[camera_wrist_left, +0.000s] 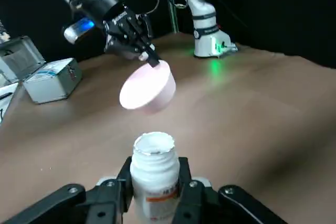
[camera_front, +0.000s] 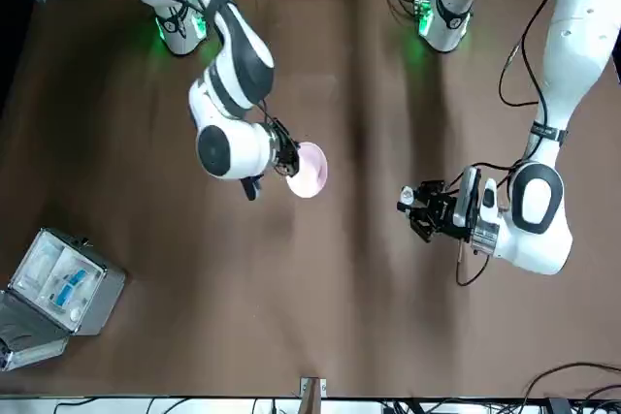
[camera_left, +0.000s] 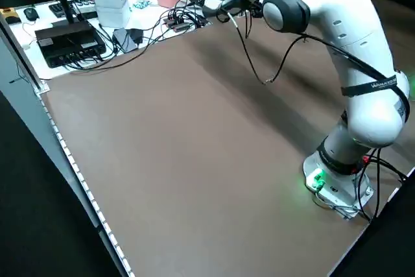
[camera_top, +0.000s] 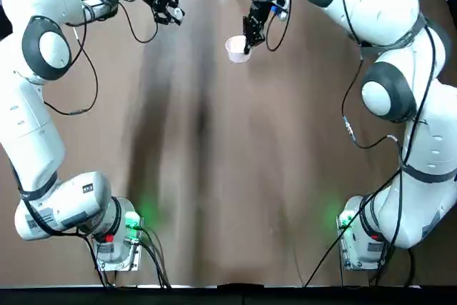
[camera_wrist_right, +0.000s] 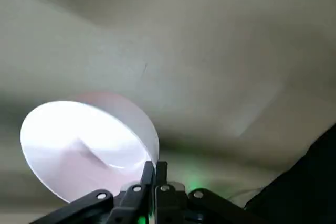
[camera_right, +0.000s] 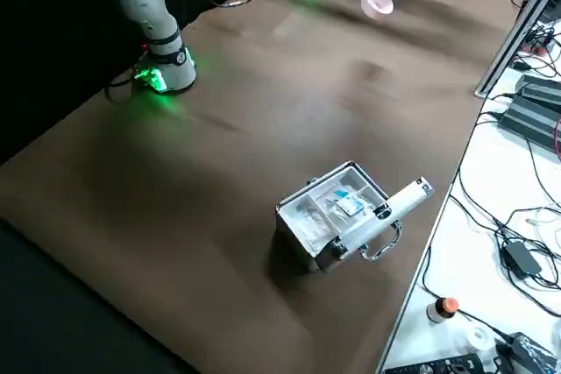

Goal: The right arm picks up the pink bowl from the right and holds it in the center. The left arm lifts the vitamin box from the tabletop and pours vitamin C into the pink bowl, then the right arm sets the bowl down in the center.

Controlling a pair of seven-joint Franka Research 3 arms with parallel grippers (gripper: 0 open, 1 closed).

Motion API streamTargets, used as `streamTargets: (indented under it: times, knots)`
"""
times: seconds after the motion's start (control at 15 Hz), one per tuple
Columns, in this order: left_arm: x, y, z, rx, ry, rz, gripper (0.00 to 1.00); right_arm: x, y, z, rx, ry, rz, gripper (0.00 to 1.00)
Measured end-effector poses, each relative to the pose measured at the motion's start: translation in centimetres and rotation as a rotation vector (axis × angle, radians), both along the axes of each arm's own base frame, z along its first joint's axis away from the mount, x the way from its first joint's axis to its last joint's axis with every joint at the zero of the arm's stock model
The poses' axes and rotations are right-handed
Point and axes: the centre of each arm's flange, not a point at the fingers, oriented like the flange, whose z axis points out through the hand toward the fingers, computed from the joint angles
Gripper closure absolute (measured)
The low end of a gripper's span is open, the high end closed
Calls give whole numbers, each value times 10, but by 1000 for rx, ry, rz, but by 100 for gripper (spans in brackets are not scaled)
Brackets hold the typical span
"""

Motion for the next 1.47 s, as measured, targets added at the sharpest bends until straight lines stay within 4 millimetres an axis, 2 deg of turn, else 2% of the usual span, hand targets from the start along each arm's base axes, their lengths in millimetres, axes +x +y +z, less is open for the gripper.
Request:
streamTargets:
  times: [0.13, 0.27, 0.6, 0.87, 1.0, 1.2, 1.47]
  knots:
    - [-3, -31, 31, 69, -57, -6, 64, 2, 8, -3, 29, 44, -50, 97]
    - [-8, -49, 52, 129, -93, -17, 64, 3, 12, -2, 39, 60, -73, 97]
    - [-11, -69, 62, 217, -192, -43, 64, -3, 34, 14, 62, 77, -113, 97]
    - [-22, -123, 79, 253, -304, -65, 64, -8, 58, 10, 86, 46, -147, 97]
    - [-27, -141, 88, 272, -348, -66, 64, -12, 69, 6, 86, 44, -151, 97]
    - [-30, -151, 95, 346, -437, -89, 64, -12, 74, 5, 87, 45, -154, 97]
    - [-32, -157, 96, 403, -497, -123, 64, -12, 75, 6, 90, 47, -154, 97]
